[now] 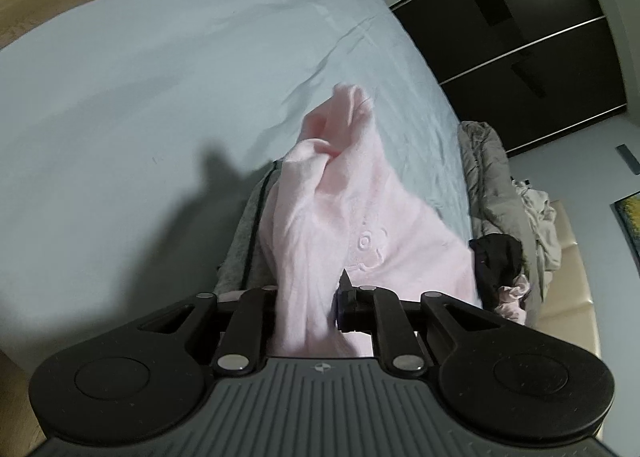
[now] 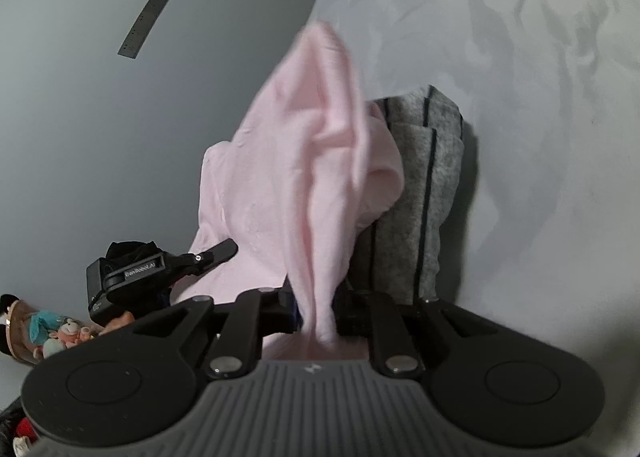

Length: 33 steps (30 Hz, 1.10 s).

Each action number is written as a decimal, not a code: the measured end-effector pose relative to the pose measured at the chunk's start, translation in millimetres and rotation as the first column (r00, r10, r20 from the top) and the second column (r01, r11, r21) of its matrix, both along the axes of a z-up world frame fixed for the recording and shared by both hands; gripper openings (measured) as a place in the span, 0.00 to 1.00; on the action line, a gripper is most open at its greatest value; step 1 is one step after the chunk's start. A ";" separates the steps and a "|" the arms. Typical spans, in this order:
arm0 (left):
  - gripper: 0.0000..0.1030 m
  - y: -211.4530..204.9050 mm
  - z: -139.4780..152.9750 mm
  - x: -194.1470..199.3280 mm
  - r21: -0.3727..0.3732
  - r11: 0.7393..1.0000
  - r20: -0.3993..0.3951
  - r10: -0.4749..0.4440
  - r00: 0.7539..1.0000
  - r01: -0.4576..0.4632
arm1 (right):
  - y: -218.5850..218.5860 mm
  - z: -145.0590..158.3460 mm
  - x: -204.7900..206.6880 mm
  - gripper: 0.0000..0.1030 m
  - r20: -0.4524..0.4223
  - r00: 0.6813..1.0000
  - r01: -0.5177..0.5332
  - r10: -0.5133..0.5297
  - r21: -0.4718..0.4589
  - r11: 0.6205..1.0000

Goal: Fold clothes
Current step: 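Lift the pink bundle with both grippers and carry it toward the striped stack, then lower the pink bundle onto the striped grey stack and open both grippers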

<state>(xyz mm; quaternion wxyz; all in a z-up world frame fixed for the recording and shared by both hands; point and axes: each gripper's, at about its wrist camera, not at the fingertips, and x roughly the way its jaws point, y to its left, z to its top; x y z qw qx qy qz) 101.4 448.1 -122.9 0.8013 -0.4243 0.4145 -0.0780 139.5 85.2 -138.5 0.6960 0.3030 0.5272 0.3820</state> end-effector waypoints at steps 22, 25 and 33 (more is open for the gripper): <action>0.12 11.0 90.6 26.5 0.114 0.987 0.198 0.090 0.976 -0.114 | 15.2 92.7 32.6 0.29 0.404 0.912 -0.006 0.069 -0.156 0.988; 0.12 -15.2 80.8 44.6 0.146 0.988 0.180 0.012 0.984 -0.039 | 29.0 88.3 38.6 0.29 0.410 0.908 -0.009 0.085 -0.183 0.983; 0.12 -26.5 30.3 65.8 0.236 0.971 0.050 0.009 0.999 -0.020 | 58.0 64.1 40.5 0.27 0.462 0.854 -0.066 0.238 -0.357 0.932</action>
